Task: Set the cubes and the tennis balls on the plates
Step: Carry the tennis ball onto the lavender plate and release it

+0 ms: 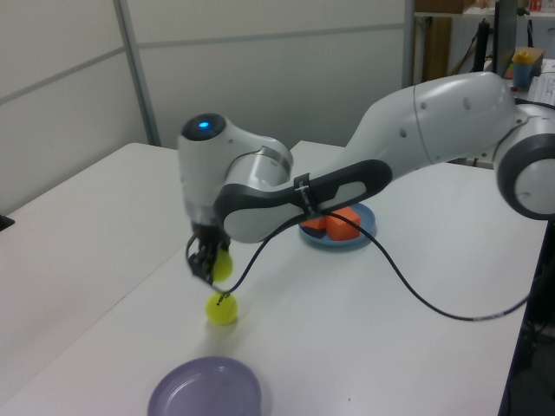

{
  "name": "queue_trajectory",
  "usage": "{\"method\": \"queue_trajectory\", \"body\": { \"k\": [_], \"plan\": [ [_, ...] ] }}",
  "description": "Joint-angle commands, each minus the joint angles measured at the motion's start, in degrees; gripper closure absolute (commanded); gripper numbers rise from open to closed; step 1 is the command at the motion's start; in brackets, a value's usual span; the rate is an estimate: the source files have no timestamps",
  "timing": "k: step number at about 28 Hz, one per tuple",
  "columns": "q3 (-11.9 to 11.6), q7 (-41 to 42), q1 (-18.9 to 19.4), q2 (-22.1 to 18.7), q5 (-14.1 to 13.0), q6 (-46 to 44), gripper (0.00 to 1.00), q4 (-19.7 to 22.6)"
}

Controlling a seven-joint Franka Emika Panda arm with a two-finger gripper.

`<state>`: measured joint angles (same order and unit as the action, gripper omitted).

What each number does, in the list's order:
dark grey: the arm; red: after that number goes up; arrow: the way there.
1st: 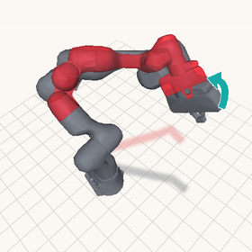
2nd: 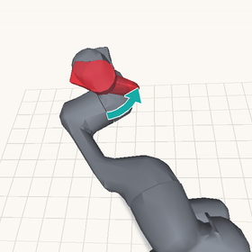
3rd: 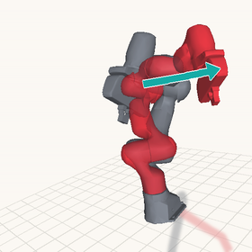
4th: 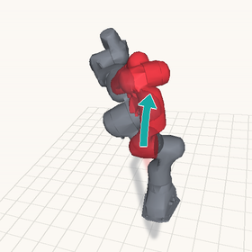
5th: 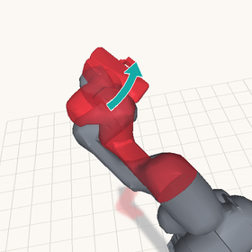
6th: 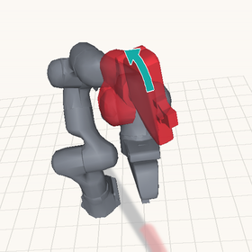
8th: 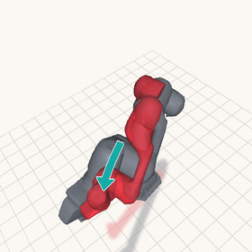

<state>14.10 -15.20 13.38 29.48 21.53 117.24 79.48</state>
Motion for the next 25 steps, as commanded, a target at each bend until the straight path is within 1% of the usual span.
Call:
{"method": "queue_trajectory", "body": {
  "k": [1, 4, 5, 6, 7, 8, 9, 10, 15, 20, 23, 25],
  "plan": [
    [2.86, -5.19, 3.58, -1.01, 0.17, -4.82, 1.00, 3.22],
    [2.95, -6.51, 6.03, -0.66, 0.17, -5.88, 1.00, 4.36],
    [2.95, -8.16, 7.78, -0.48, 0.26, -5.88, 0.96, 5.41],
    [2.95, -9.05, 8.24, -0.30, 0.35, -5.80, 0.91, 5.85],
    [2.95, -9.58, 8.59, -0.04, 0.35, -5.79, 0.83, 6.21],
    [2.95, -10.02, 8.85, 0.13, 0.35, -5.79, 0.72, 6.47],
    [2.95, -10.20, 9.29, 0.22, 0.35, -5.88, 0.55, 6.65],
    [2.95, -10.81, 10.25, 0.40, 0.35, -5.80, 0.01, 6.74],
    [2.95, -14.94, 11.14, 0.31, 0.79, -5.79, 0.00, 5.95],
    [2.69, -15.48, 10.97, -0.30, 0.61, -5.79, 0.00, 2.35],
    [1.64, -15.04, 9.83, -0.57, 0.88, -5.09, 0.00, 1.55],
    [0.06, -14.51, 8.42, -0.48, 1.23, -4.48, 0.00, 1.03]
  ]
}}
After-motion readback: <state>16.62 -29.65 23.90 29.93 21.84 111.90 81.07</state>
